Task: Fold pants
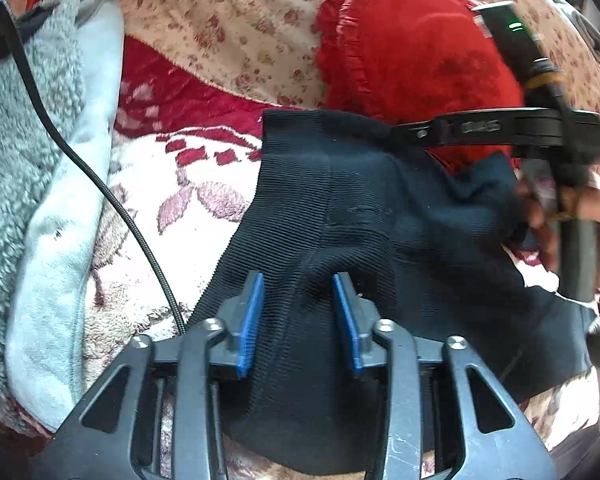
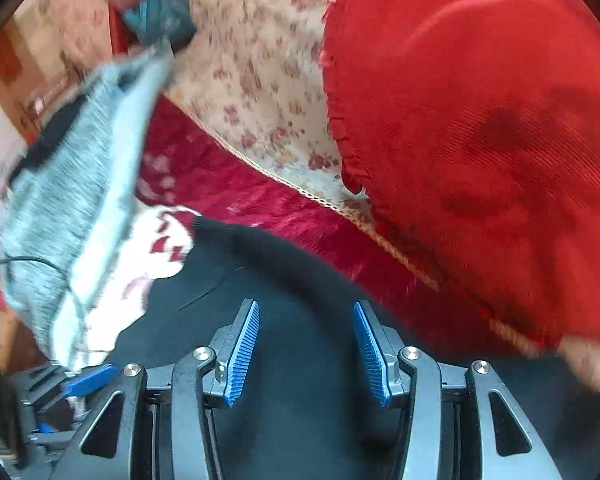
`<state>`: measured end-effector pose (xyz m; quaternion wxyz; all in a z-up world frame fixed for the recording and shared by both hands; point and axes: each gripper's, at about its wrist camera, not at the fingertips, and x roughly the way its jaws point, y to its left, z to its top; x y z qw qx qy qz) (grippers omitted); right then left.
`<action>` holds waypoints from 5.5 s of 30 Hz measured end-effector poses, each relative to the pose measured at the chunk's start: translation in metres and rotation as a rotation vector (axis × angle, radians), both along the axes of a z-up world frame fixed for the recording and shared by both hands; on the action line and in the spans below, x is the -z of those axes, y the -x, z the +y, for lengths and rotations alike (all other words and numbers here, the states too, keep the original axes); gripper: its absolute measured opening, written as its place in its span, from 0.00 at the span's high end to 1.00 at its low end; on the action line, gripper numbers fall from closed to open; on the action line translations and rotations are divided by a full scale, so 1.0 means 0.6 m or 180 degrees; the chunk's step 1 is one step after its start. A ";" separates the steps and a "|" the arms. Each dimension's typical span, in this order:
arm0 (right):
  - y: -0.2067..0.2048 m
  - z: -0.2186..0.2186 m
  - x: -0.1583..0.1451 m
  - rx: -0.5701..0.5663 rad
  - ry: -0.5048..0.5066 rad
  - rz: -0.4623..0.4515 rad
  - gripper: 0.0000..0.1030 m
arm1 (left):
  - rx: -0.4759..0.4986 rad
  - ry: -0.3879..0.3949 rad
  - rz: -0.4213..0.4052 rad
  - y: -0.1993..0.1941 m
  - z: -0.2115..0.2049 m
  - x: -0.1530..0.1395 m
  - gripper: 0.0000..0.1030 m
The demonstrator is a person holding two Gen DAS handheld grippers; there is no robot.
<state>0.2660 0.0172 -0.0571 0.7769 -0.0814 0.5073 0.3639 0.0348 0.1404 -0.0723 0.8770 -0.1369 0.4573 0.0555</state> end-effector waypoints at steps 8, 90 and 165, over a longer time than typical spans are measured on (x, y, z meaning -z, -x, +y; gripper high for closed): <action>-0.042 0.028 0.051 -0.0156 0.0108 0.0009 0.85 | -0.0067 0.0073 0.0000 -0.004 0.013 0.004 0.48; 0.406 -0.347 -0.010 0.1405 -0.0955 0.0156 0.61 | 0.0109 -0.0257 0.0061 0.067 -0.047 -0.037 0.40; 0.262 -0.102 -0.039 0.0436 -0.0462 -0.0099 0.69 | -0.0229 -0.0535 0.0029 0.021 0.023 -0.043 0.31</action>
